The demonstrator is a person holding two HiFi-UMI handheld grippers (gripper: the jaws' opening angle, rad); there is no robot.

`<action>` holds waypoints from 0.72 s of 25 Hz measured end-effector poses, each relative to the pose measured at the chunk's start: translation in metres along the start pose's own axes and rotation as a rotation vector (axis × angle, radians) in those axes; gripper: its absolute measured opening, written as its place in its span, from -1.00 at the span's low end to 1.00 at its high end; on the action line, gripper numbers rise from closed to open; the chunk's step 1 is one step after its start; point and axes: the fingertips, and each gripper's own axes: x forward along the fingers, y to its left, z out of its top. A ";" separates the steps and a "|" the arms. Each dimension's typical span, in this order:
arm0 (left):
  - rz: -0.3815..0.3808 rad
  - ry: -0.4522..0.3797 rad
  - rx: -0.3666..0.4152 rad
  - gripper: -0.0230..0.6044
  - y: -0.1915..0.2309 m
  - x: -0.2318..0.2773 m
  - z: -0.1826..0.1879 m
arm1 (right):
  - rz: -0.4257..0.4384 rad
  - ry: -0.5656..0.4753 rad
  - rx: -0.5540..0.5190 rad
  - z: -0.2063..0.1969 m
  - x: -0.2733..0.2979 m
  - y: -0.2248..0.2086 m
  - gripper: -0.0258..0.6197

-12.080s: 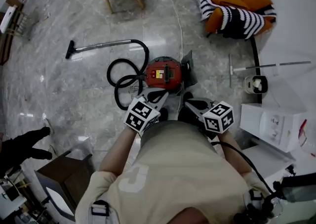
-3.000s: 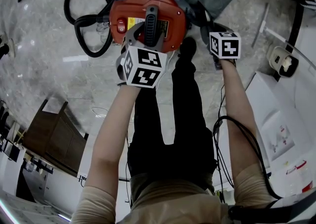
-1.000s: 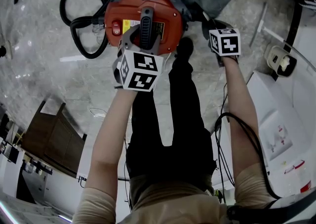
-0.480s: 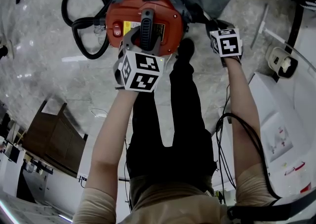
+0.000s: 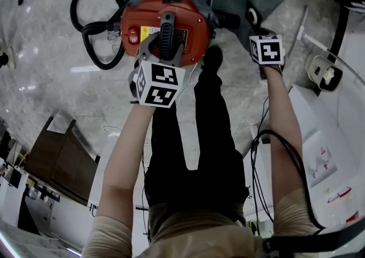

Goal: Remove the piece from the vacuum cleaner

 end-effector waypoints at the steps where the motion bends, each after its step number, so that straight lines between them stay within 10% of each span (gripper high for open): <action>1: 0.001 0.001 0.001 -0.22 0.000 0.000 0.000 | 0.001 -0.001 0.003 -0.002 -0.001 -0.001 -0.85; 18: 0.002 0.004 -0.066 -0.22 0.008 -0.031 0.010 | 0.008 -0.012 0.123 -0.037 -0.059 -0.021 -0.84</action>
